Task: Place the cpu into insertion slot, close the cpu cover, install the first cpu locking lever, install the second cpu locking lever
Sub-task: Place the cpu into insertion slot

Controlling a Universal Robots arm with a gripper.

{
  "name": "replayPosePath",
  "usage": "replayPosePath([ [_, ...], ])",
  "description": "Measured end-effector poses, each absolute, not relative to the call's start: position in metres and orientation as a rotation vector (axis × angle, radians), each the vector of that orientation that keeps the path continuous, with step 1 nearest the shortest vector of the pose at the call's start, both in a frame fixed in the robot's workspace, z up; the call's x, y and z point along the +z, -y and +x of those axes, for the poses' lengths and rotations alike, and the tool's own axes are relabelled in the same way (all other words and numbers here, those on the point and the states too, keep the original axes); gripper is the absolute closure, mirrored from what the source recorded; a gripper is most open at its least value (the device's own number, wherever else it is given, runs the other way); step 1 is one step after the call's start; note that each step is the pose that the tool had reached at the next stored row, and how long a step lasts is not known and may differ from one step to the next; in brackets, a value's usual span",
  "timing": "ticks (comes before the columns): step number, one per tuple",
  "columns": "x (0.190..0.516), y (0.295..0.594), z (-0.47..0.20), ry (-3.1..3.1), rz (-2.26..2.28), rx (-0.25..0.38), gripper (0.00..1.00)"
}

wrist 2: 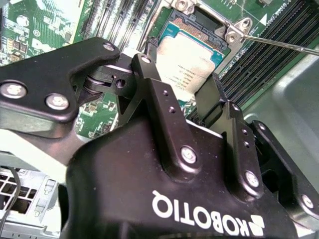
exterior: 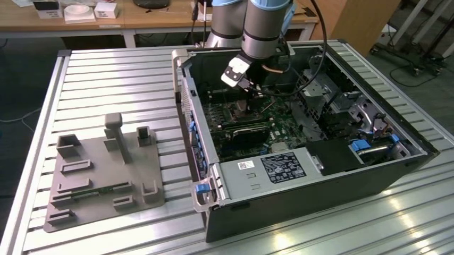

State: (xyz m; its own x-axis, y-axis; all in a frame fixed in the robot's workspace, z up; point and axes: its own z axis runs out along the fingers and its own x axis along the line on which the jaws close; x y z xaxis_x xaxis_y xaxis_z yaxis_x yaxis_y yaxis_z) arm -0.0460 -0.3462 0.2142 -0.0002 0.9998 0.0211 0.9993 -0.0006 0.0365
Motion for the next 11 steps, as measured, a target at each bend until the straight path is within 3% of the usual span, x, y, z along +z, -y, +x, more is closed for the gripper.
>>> replayPosePath([
  [11,0.2087,0.3451,-0.046,-2.214,2.214,0.065,0.46],
])
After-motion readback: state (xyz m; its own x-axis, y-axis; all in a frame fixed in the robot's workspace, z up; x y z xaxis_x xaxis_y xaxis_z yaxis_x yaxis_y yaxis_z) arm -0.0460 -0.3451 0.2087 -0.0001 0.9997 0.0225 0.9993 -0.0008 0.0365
